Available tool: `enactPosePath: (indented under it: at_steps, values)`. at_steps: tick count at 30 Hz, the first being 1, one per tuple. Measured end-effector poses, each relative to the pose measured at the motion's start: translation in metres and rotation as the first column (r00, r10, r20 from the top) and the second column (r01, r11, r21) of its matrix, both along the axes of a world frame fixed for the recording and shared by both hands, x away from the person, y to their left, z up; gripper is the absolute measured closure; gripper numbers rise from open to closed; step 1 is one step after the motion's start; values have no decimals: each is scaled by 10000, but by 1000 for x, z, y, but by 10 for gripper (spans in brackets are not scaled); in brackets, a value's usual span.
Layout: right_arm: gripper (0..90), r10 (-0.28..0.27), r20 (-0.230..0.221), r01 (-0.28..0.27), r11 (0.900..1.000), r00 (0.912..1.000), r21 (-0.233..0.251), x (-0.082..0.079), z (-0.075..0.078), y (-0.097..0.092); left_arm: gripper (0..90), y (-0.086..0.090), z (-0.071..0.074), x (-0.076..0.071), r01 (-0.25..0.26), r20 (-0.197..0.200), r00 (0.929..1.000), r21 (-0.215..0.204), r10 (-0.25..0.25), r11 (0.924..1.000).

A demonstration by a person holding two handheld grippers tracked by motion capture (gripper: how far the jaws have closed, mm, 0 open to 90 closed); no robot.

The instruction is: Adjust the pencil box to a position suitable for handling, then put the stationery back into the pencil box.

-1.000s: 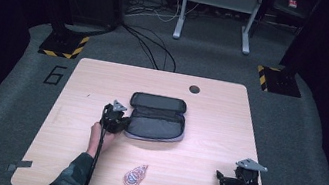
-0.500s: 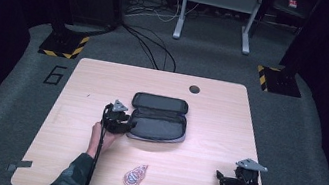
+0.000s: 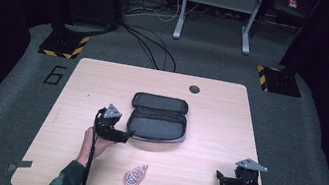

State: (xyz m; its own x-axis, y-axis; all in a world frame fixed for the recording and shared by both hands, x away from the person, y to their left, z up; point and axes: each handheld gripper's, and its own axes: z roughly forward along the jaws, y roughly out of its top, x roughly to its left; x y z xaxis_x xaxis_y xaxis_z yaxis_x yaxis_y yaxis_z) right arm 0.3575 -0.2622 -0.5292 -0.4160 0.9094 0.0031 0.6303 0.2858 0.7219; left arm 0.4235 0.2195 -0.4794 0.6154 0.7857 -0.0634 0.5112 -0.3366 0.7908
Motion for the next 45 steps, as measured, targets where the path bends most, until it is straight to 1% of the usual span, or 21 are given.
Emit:
enactPosePath:
  at_steps: [3, 5, 8, 10, 12, 16, 18, 19, 20, 23, 26, 28, 29, 30, 31, 35, 38, 40, 41, 43, 45]
  values:
    - [27, 29, 25, -29, 10000, 10000, -26, 0, 0, 0, 106, 2, 1, -10, 94, 93, 9999, -11, -94, 10000]
    - [27, 19, 22, -19, 10000, 10000, -15, 0, 0, 0, 104, 4, 2, -16, 245, 110, 9996, 109, -247, 9996]
    - [27, 2, 21, -2, 10000, 10000, -5, 0, 0, 0, 87, 5, 1, -25, 203, 231, 9995, 178, -207, 9996]
    - [28, 32, 24, -32, 10000, 10000, -27, 0, 0, 0, 73, 7, 1, -31, 318, 202, 9993, 271, -323, 9991]
    - [28, 21, 27, -21, 10000, 10000, -22, 0, 0, 0, 68, 7, 0, -38, 258, 178, 9995, 86, -259, 9996]
    - [31, 21, 28, -21, 10000, 10000, -24, 0, 0, 0, 61, 5, -3, -51, 353, 257, 9990, 278, -360, 9990]
    - [31, 25, 38, -25, 10000, 10000, -30, 0, 0, -1, 56, 3, -5, -60, 446, 260, 9986, 209, -451, 9988]
    - [31, 25, 38, -25, 10000, 10000, -30, 0, 0, -1, 54, 3, -5, -60, 446, 260, 9986, 209, -451, 9988]
    - [31, 19, 30, -19, 10000, 10000, -22, 0, 0, 0, 54, 1, -7, -63, 448, 285, 9986, 168, -452, 9989]
    - [32, 14, 37, -14, 10000, 10000, -24, 0, 0, 0, 50, -2, -9, -70, 672, 284, 9973, 284, -680, 9973]
    - [32, 16, 33, -16, 10000, 10000, -29, 0, 0, 0, 42, -6, -15, -79, 791, 264, 9965, 225, -797, 9966]
    - [32, 17, 36, -17, 10000, 10000, -29, 0, 0, -1, 35, -9, -18, -83, 885, 148, 9959, 288, -890, 9957]
    - [32, 17, 34, -17, 10000, 10000, -24, 0, 0, 0, 27, -11, -21, -85, 983, 37, 9951, 210, -984, 9949]
    - [32, 52, 58, -52, 10000, 10000, -53, 1, 0, -1, 10, -12, -23, -87, 1032, 41, 9946, 165, -1033, 9945]
    - [32, 52, 58, -52, 10000, 10000, -53, 1, 0, -1, 10, -13, -25, -89, 1151, -39, 9934, 285, -1150, 9929]
    - [32, 49, 58, -49, 10000, 10000, -54, 1, 0, -1, 0, -22, -31, -97, 1436, -183, 9895, 158, -1433, 9895]
    - [32, 46, 56, -46, 10000, 10000, -50, 0, 0, -1, 0, -28, -36, -103, 1562, -202, 9876, 142, -1559, 9876]
    - [32, 50, 61, -49, 10000, 10000, -59, 1, 0, -1, 0, -34, -39, -108, 1589, -9, 9873, 333, -1590, 9867]
    - [32, 40, 54, -40, 10000, 10000, -47, 0, 0, -1, 0, -37, -40, -110, 1713, -75, 9852, 349, -1712, 9846]
    - [32, 49, 59, -48, 10000, 10000, -57, 0, 0, -1, 0, -43, -42, -115, 1701, 86, 9853, 489, -1707, 9842]
    - [32, 49, 55, -49, 10000, 10000, -54, 1, 0, -1, 1, -47, -43, -118, 1749, 58, 9845, 511, -1754, 9833]
